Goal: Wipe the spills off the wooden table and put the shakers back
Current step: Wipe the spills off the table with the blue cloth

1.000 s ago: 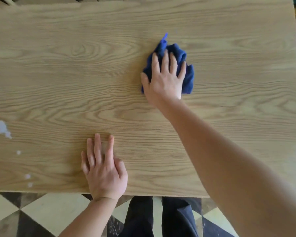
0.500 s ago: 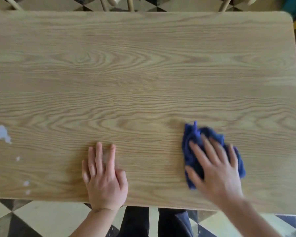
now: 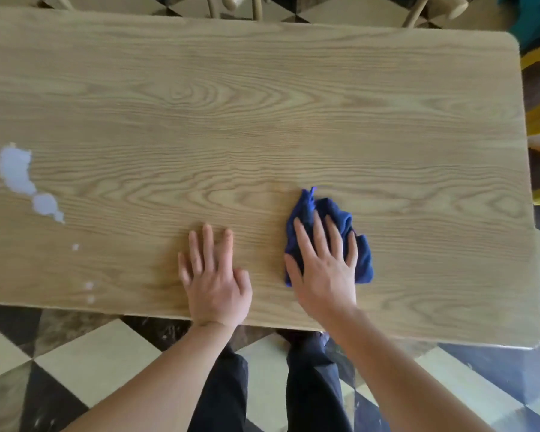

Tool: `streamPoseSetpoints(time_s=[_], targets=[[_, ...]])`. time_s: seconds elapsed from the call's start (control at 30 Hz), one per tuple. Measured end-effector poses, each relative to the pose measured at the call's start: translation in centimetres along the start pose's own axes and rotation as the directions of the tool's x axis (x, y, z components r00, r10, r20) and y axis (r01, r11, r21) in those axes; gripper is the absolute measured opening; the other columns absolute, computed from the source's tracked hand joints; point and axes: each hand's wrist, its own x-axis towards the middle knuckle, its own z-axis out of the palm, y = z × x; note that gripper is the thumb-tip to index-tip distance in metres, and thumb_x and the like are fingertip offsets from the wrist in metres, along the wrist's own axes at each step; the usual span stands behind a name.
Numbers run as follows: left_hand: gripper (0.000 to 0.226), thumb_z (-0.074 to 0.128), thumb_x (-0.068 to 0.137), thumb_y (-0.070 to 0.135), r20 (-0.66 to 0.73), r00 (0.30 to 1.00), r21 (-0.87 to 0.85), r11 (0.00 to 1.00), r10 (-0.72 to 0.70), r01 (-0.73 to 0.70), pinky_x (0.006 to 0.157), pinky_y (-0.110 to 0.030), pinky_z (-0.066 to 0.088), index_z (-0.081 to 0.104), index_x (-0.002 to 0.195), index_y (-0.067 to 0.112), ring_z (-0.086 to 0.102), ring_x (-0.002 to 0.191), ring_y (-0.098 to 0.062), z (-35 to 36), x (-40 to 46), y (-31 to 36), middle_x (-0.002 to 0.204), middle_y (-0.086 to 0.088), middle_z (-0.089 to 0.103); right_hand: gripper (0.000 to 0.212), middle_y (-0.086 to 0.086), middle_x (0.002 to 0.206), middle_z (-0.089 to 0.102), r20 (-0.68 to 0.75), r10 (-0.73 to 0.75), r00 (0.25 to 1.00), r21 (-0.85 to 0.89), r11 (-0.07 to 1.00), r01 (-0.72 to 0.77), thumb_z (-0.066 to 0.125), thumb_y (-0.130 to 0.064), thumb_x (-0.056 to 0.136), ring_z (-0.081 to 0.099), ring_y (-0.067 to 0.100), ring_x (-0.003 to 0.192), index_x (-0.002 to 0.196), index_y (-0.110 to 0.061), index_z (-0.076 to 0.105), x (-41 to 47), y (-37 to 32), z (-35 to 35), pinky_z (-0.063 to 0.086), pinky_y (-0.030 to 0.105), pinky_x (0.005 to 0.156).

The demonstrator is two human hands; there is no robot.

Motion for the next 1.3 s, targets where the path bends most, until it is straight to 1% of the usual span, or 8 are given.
streamPoseSetpoints(time_s=[0.27,0.4,0.53,0.7,0.87,0.93,1.07,1.3], targets=[[0.068,0.042,0.095,0.037,0.297,0.934,-0.051,0.980,0.199,-0.192,0.123,-0.053,0.016,0.016,0.158,0.031,0.003,0.156,-0.031,-6.0,-0.3,-5.0,0.169,-0.005,0.004,0.063,0.001,0.168,0.007,0.155,0.099,0.983,-0.007,0.995,-0.099,0.016,-0.050,0.099,-0.001,0.024,0.154,0.159,-0.032,0.012,-5.2,-9.3,2.1,0.001,0.061,0.121],[0.067,0.040,0.097,0.041,0.269,0.962,-0.080,0.996,0.057,-0.037,0.124,-0.052,0.017,0.012,0.158,0.034,0.004,0.155,-0.032,-9.3,-2.9,-13.8,0.168,-0.005,0.007,0.060,-0.004,0.168,-0.002,0.231,-0.051,0.972,-0.048,0.997,0.064,0.026,-0.043,0.104,-0.004,0.023,0.155,0.159,-0.034,0.004,-4.4,-15.9,2.2,0.001,0.060,0.121],[0.062,0.037,0.099,0.039,0.252,0.963,-0.064,0.991,-0.098,0.117,0.121,-0.049,0.025,0.014,0.157,0.035,0.010,0.154,-0.031,-10.6,-3.3,-24.4,0.168,-0.005,0.010,0.059,-0.004,0.167,0.015,0.204,-0.237,0.950,-0.072,0.964,0.256,0.038,-0.039,0.102,0.013,0.024,0.154,0.158,-0.034,0.018,-4.2,-22.7,4.4,0.009,0.060,0.120],[0.059,0.037,0.099,0.036,0.192,0.938,-0.077,0.948,-0.289,0.308,0.114,-0.054,0.036,0.019,0.155,0.032,0.021,0.150,-0.032,-10.4,-1.5,-33.6,0.161,-0.007,0.025,0.056,-0.004,0.163,0.028,0.243,-0.595,0.766,-0.078,0.775,0.627,0.042,-0.041,0.102,0.020,0.025,0.152,0.155,-0.034,0.026,-3.6,-28.3,7.3,0.011,0.055,0.120],[0.057,0.048,0.098,0.030,0.113,0.935,-0.070,0.936,-0.336,0.344,0.112,-0.057,0.035,0.030,0.152,0.027,0.024,0.148,-0.034,-10.0,0.5,-36.7,0.159,-0.008,0.029,0.052,-0.006,0.165,0.021,0.287,-0.745,0.602,-0.005,0.627,0.779,0.030,-0.048,0.105,0.014,0.022,0.154,0.155,-0.035,0.025,0.7,-32.1,8.4,0.008,0.053,0.123],[0.056,0.051,0.096,0.030,0.087,0.936,-0.051,0.937,-0.340,0.345,0.113,-0.058,0.033,0.034,0.150,0.027,0.024,0.148,-0.035,-9.9,2.0,-36.9,0.157,-0.009,0.030,0.052,-0.006,0.165,0.023,0.257,-0.738,0.624,-0.003,0.645,0.764,0.032,-0.049,0.104,0.016,0.020,0.153,0.154,-0.035,0.030,2.3,-33.6,8.3,0.007,0.053,0.123],[0.056,0.049,0.096,0.032,0.092,0.916,-0.054,0.916,-0.391,0.397,0.116,-0.061,0.026,0.032,0.150,0.027,0.019,0.149,-0.036,-10.5,5.5,-38.5,0.158,-0.013,0.027,0.052,-0.005,0.164,0.025,0.126,-0.592,0.796,-0.010,0.801,0.598,0.034,-0.048,0.103,0.019,0.019,0.152,0.153,-0.034,0.033,5.4,-36.5,7.9,0.003,0.051,0.123],[0.060,0.038,0.100,0.035,0.005,0.944,-0.078,0.941,-0.330,0.329,0.123,-0.058,0.010,0.018,0.156,0.030,0.000,0.155,-0.030,-11.2,11.1,-45.3,0.168,-0.005,0.008,0.048,0.001,0.162,0.032,-0.025,-0.351,0.936,-0.037,0.936,0.350,0.041,-0.040,0.102,0.028,0.022,0.149,0.149,-0.030,0.041,10.4,-39.7,8.3,0.017,0.055,0.120]])
